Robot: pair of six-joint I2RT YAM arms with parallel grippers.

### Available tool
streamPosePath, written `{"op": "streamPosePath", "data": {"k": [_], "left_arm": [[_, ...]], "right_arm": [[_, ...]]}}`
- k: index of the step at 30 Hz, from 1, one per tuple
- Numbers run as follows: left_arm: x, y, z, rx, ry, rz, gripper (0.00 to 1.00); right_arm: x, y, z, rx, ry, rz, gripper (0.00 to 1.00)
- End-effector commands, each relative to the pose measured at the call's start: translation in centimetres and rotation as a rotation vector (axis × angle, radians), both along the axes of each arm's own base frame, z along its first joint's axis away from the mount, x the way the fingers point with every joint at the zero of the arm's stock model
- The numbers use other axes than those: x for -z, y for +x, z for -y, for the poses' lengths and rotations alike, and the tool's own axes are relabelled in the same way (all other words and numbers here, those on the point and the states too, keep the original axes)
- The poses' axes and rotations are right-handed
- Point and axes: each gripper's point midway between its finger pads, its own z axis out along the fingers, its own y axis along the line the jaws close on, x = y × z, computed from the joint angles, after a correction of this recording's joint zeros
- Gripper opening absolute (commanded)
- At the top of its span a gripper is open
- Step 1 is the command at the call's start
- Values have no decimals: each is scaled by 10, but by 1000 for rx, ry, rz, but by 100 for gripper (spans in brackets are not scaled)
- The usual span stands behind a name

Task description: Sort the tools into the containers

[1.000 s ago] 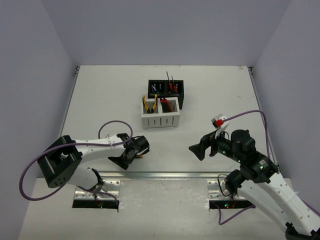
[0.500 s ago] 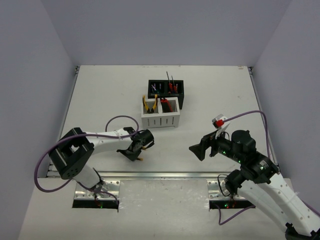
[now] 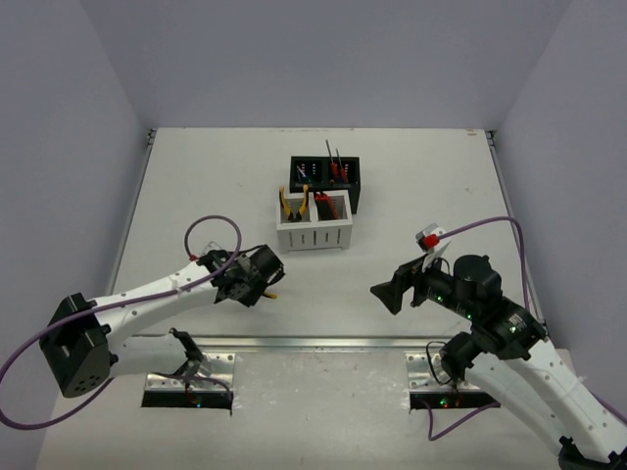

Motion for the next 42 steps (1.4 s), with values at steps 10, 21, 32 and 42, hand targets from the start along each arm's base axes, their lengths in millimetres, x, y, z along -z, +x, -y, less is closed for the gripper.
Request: {"op": "streamPosePath", "data": {"k": [10,21,32,42], "left_arm": [[-211,81,64,162,-318,486,0],[-255,105,102,98,-672,635,0],[-243,100,120,141,-612,586,0],[-194,74,129,172,-651,559,0]], "right_arm": [[-4,21,14,128,-27,38,99],[-3,31,25,225,-27,39,99],[-74,13,-24,15,206,16,86],[-140,59,-76,62,502,-77,70]]}}
